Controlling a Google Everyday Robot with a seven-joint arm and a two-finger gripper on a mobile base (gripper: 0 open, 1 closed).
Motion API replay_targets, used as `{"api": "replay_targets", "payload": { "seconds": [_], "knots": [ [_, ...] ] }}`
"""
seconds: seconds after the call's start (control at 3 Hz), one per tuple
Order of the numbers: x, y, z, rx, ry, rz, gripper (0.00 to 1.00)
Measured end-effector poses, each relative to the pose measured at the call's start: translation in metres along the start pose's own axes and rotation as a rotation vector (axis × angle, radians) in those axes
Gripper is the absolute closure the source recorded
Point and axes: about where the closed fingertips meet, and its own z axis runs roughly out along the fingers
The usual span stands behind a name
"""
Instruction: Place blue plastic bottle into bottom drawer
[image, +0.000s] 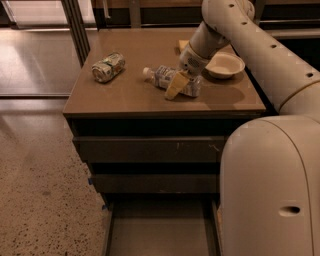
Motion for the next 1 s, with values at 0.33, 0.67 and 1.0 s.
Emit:
{"api": "replay_targets", "payload": {
  "seconds": [0.33, 0.67, 1.0],
  "knots": [
    [0.0, 0.0, 0.0, 0.0, 0.0, 0.0, 0.88],
    [-0.002, 0.0, -0.004, 0.0, 0.0, 0.0, 1.0],
    [-0.002, 0.025, -0.012, -0.045, -0.08, -0.018, 1.0]
  ]
}}
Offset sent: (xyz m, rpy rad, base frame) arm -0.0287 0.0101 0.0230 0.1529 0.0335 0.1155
